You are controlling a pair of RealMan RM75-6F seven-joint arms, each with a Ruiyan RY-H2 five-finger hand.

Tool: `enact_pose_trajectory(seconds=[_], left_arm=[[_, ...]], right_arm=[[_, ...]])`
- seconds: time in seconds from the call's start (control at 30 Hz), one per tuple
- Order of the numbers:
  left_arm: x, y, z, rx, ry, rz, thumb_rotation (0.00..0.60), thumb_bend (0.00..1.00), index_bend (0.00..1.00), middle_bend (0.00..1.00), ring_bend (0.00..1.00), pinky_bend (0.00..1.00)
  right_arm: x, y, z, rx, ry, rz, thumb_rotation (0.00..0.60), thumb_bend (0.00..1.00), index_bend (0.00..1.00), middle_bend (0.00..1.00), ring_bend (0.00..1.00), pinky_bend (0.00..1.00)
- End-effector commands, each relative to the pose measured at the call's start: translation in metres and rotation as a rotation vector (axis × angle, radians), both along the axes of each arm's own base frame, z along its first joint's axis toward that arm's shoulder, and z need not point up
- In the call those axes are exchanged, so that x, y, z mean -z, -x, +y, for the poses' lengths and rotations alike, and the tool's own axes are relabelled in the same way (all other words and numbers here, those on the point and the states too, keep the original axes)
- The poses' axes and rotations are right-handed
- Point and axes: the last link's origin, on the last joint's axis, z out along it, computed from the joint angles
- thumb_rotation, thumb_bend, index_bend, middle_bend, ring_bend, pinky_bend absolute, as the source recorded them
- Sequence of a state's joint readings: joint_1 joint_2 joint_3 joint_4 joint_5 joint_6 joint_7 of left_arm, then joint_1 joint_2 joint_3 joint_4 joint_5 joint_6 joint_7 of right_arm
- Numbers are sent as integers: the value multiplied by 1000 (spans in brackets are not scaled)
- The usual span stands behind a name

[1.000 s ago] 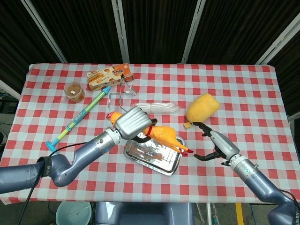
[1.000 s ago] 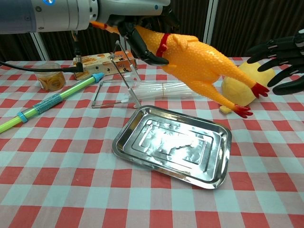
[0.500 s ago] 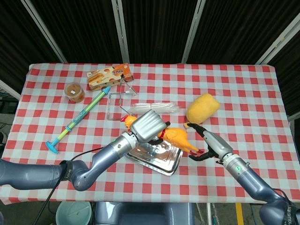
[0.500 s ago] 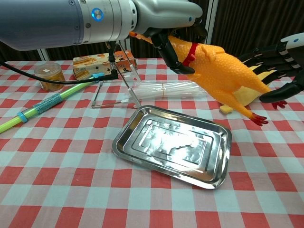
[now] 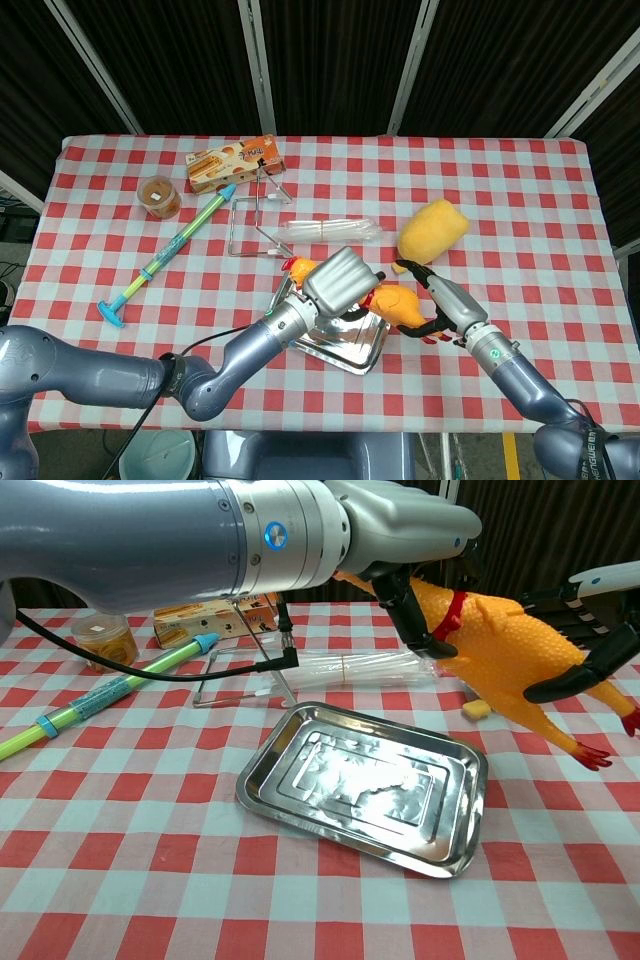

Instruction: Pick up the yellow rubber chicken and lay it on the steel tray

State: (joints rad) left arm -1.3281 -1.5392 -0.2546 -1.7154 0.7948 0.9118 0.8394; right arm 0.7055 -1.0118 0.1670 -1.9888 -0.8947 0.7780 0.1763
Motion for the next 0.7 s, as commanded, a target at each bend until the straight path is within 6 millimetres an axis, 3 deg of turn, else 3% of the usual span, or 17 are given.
enact_pose_trajectory(seconds=[0.03,0.4,0.6,0.7], left_arm=[[3,-1,0,-4,10,-1,600,641,603,682,617,655],[4,1,-1,-6,39,-11,600,641,604,683,617,656],[4,3,-2,-4,47,-14,600,640,604,683,617,656],[4,4,-1,-13,55,-15,600,636,604,681,617,656]], right_arm=[[2,2,-3,3,3,12,600,258,30,95,74,118],[8,9,-16,46,43,24,600,258,183,197,177,217],[10,11,-21,59,72,40,600,264,372,329,269,357],[10,13,-24,72,92,47,600,378,506,417,350,475]])
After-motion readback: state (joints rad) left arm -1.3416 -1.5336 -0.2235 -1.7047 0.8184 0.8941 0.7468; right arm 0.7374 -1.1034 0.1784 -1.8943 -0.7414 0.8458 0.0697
